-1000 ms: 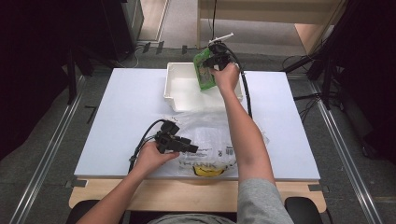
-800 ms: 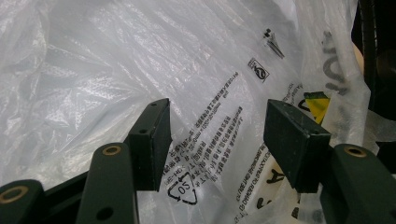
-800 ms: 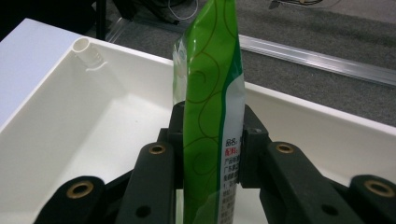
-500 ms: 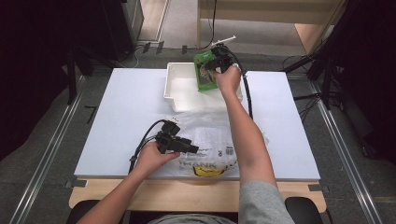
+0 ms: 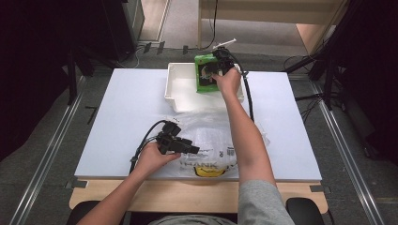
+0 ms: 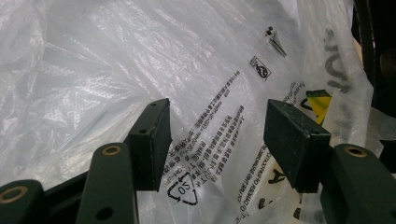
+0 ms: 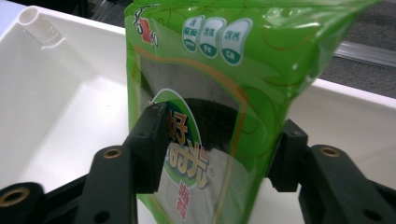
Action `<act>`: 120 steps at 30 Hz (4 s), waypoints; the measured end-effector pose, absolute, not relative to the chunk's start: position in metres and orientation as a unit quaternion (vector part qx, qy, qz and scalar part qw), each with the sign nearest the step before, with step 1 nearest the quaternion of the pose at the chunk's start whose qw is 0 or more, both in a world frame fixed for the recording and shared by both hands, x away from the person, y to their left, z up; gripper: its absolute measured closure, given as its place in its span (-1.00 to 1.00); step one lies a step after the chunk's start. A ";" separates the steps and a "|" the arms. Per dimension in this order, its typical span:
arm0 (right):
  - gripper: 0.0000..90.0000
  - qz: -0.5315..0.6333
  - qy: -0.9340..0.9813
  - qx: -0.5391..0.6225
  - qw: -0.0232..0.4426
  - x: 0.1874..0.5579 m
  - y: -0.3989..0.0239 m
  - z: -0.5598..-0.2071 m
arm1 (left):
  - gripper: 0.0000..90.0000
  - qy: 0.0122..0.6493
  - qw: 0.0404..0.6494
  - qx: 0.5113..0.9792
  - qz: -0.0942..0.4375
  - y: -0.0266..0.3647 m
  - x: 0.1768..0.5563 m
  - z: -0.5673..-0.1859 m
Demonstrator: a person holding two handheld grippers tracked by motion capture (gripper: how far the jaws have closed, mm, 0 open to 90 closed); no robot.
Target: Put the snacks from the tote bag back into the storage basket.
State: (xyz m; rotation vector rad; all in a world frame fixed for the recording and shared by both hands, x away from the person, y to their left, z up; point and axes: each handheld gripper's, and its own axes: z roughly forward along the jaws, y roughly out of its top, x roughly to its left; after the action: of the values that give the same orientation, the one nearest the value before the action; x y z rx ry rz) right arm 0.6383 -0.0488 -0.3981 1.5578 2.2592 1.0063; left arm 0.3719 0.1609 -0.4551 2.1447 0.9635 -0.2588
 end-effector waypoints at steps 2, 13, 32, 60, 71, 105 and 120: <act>0.03 0.341 0.770 0.528 0.108 0.639 -0.048 -0.399 | -0.06 0.377 0.378 0.839 -0.102 0.161 0.372 -0.455; -0.17 0.343 0.765 0.535 0.105 0.642 -0.049 -0.405 | -0.06 0.376 0.377 0.841 -0.097 0.160 0.371 -0.455; -0.26 0.339 0.765 0.542 0.082 0.645 -0.044 -0.417 | -0.06 0.375 0.374 0.843 -0.094 0.159 0.371 -0.456; -0.27 0.344 0.749 0.559 0.090 0.644 -0.056 -0.410 | -0.06 0.375 0.370 0.845 -0.086 0.159 0.371 -0.456; -0.24 0.346 0.751 0.554 0.096 0.638 -0.061 -0.401 | -0.06 0.373 0.369 0.847 -0.085 0.159 0.371 -0.456; -0.09 0.368 0.773 0.512 0.075 0.597 -0.074 -0.379 | -0.06 0.372 0.369 0.848 -0.081 0.158 0.372 -0.456; -0.05 0.386 0.787 0.477 0.064 0.567 -0.070 -0.371 | -0.06 0.372 0.368 0.848 -0.081 0.158 0.372 -0.456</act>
State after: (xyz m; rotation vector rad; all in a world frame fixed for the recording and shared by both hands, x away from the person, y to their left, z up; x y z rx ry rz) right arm 0.5672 -0.0702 -0.3708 1.4410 2.3758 1.1658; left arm 0.3720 0.1583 -0.4562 2.1781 0.9551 -0.2091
